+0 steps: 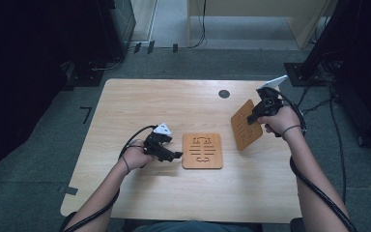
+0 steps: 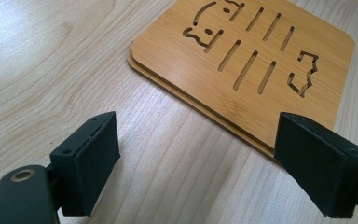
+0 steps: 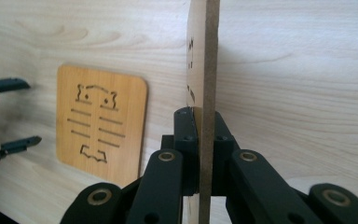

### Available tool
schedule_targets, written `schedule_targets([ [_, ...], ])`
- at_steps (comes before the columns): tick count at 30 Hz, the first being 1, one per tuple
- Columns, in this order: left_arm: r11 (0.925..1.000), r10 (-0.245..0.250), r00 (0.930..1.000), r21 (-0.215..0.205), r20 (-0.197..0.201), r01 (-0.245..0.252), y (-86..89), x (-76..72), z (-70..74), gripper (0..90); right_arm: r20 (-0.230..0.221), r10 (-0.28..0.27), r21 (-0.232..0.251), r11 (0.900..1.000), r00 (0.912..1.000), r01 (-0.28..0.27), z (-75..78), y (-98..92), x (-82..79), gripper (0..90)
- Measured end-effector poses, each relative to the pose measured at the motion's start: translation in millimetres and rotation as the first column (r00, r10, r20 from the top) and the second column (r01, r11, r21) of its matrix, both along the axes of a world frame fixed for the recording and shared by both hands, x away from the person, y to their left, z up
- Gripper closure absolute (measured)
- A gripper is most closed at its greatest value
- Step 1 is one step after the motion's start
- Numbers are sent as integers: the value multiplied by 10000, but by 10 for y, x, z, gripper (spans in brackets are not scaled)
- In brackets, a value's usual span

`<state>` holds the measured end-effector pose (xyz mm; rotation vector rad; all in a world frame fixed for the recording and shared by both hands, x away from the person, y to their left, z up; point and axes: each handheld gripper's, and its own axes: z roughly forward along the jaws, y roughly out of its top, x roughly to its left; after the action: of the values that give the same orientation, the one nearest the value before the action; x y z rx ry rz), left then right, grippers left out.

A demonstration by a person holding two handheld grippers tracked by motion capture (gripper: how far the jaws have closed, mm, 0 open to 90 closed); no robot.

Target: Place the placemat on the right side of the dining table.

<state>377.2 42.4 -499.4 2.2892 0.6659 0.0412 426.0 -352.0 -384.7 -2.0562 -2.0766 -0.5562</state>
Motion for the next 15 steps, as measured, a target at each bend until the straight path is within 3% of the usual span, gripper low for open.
schedule_targets([
  [3,10000,-6,10000,9,12,6,-1,3,1,134,230,-293,202,9994,9993,288,-3,-91,32,874],
  [6,10000,-20,10000,8,10,20,-3,2,1,135,252,-519,58,9986,9983,518,-11,-153,65,874],
  [15,10000,-37,10000,17,33,37,-10,-3,-5,135,48,-916,-157,9957,9958,917,-22,-263,162,874],
])
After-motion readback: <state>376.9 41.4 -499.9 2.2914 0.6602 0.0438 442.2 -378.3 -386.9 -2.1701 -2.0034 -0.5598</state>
